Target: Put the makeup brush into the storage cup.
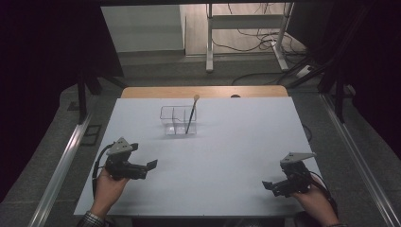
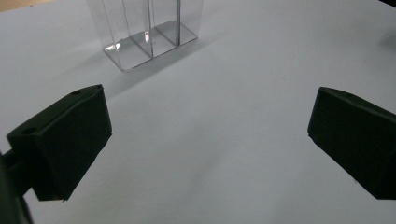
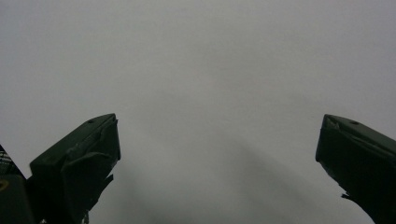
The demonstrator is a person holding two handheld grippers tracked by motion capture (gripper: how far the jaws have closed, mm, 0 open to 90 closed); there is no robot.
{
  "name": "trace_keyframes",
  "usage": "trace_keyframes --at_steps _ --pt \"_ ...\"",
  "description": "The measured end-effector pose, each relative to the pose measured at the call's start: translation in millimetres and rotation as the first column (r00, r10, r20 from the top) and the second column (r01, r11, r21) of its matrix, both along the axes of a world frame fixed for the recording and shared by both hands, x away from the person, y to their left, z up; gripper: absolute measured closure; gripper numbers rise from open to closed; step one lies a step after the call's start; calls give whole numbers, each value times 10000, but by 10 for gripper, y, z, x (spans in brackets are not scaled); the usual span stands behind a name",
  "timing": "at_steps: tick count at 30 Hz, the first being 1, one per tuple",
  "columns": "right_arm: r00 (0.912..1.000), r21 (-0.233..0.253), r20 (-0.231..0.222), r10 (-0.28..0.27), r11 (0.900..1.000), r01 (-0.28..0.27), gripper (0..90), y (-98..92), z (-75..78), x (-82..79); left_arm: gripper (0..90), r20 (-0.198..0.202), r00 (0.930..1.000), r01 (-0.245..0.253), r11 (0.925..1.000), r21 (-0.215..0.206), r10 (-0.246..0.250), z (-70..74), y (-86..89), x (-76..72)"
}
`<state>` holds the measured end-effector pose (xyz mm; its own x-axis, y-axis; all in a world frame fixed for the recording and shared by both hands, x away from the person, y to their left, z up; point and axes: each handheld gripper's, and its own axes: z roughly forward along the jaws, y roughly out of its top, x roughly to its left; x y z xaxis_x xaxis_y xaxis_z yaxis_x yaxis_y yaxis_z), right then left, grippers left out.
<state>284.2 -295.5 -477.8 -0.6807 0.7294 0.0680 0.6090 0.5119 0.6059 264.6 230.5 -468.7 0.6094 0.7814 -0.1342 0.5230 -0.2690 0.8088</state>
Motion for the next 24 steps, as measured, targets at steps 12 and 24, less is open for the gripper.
trace_keyframes --at_steps 12,24 --pt "10000 26 1 -19 10000 19 0 -2 1 0 0 -41 10000 -85 10000 -48 85 -7 59 -83" --pt "10000 51 13 -43 10000 43 0 -4 2 0 0 -140 9995 -291 9996 -39 290 -18 157 -178"
